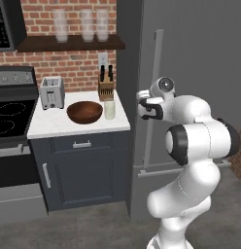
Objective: Grab a lemon wedge from the fridge and one ice cube from the ice bowl, and put them in the glass of lemonade.
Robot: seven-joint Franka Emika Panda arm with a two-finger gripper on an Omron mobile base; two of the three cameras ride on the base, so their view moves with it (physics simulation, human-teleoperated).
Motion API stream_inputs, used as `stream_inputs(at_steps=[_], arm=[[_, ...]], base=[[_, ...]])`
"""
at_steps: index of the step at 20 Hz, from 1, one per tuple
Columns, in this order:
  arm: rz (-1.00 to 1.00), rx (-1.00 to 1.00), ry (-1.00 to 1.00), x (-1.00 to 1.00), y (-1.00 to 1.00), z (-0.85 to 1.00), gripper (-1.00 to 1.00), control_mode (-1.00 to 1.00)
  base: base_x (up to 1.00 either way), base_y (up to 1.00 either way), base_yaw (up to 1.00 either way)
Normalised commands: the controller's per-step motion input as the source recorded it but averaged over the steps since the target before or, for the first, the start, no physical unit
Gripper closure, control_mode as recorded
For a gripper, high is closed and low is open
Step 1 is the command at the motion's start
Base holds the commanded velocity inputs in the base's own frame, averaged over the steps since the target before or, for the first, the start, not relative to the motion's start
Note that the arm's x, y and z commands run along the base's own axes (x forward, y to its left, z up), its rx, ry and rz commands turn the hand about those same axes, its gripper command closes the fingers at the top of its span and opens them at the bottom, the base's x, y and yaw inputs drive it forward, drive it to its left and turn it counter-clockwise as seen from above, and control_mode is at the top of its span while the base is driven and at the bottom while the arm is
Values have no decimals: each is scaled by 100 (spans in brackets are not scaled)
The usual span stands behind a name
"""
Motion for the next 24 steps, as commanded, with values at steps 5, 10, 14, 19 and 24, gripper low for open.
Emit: stream_inputs(at_steps=[5,10,14,19,24], arm=[[0,0,0,0,0,0,100,-100],[-3,0,-5,-73,-30,1,100,-100],[-12,0,-13,-100,-56,18,100,-100],[-18,0,-12,-100,-58,35,100,-100],[-23,2,-9,-100,-53,60,-100,-100]], base=[[0,0,0],[0,0,0],[0,0,0],[0,0,0],[0,0,0]])
